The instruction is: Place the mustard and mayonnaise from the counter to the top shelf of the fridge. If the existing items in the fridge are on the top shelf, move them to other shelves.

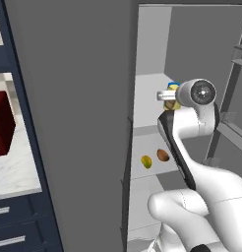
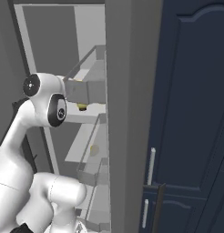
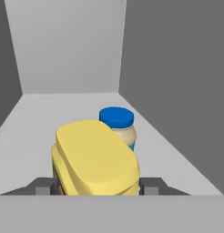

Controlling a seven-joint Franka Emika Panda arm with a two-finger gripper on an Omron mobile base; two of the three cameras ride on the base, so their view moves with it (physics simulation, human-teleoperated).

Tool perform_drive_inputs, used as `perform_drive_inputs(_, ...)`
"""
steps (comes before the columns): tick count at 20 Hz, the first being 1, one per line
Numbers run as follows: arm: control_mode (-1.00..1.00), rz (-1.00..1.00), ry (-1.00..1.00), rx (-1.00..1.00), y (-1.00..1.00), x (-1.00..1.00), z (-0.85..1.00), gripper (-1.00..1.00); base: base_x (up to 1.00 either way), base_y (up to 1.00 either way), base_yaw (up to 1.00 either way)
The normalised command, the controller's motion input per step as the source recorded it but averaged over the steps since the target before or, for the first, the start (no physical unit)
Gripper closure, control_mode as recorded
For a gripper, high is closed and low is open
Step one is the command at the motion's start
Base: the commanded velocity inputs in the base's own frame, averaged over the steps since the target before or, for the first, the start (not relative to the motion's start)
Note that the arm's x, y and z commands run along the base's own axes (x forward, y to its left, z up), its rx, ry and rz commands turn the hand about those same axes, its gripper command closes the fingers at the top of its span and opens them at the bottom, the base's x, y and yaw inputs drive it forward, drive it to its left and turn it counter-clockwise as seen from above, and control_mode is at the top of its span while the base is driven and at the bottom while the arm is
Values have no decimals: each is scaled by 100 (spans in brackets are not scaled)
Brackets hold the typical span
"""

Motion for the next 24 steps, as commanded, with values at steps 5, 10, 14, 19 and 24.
perform_drive_inputs(5,-100,0,0,0,6,-1,-19,100,0,0,0)
perform_drive_inputs(10,-100,0,0,0,15,38,-1,100,0,0,0)
perform_drive_inputs(14,-100,4,0,0,-2,30,0,100,0,0,0)
perform_drive_inputs(19,-100,4,0,0,-8,11,0,100,0,0,0)
perform_drive_inputs(24,-100,0,0,0,0,2,-12,100,0,0,0)
